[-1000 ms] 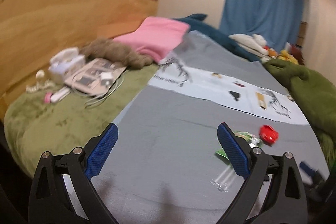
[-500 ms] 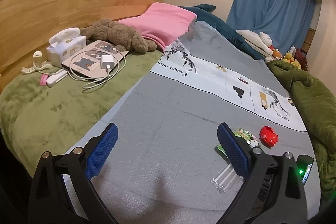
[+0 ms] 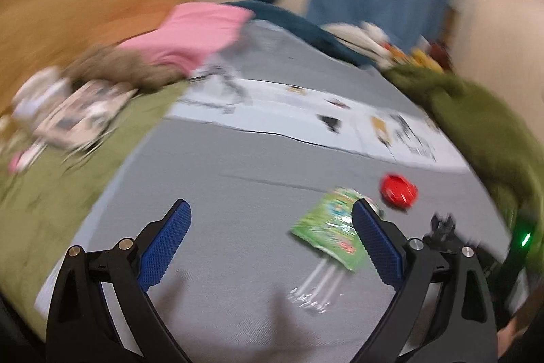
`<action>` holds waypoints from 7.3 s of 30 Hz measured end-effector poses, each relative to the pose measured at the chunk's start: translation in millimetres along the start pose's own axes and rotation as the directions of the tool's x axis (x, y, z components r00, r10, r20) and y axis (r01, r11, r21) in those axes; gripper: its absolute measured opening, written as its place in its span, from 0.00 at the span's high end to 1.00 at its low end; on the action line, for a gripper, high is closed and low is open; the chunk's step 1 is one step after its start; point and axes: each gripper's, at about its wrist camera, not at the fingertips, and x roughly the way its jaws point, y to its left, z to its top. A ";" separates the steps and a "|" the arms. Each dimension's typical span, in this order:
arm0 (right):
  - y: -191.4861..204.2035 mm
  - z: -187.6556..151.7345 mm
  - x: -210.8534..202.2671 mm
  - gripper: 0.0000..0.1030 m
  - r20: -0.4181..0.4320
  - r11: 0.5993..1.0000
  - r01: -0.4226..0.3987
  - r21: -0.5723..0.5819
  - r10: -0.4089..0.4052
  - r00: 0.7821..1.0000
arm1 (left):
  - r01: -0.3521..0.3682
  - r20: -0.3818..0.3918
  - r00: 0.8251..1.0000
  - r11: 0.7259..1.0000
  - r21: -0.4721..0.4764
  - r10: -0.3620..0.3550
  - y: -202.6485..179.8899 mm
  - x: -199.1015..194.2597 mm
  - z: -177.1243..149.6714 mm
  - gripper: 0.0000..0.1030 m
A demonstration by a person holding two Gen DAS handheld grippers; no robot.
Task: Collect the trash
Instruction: 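Grasp the green panda snack packet with the left tool while the right tool holds the black bag, then carry the panda packet and black bag over the pink bin and release both, then move both open tools back to the bed and grasp the red wrapper with the right tool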
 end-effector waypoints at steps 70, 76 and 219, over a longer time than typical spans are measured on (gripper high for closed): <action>-27.3 -8.7 -147.4 0.47 0.143 0.996 -0.063 0.059 0.054 0.988 | 0.236 0.069 0.966 0.959 0.158 -0.249 -101.1 -57.1 -4.3 0.99; -29.5 -28.7 -203.9 0.47 0.160 0.996 -0.061 0.067 0.050 0.986 | 0.296 0.040 0.951 0.942 0.156 -0.305 -109.0 -103.1 -32.8 0.99; -11.3 58.2 121.8 0.31 -0.076 0.991 0.084 0.107 -0.076 0.994 | -0.182 0.057 0.981 0.978 -0.103 0.188 17.7 13.8 -24.6 0.08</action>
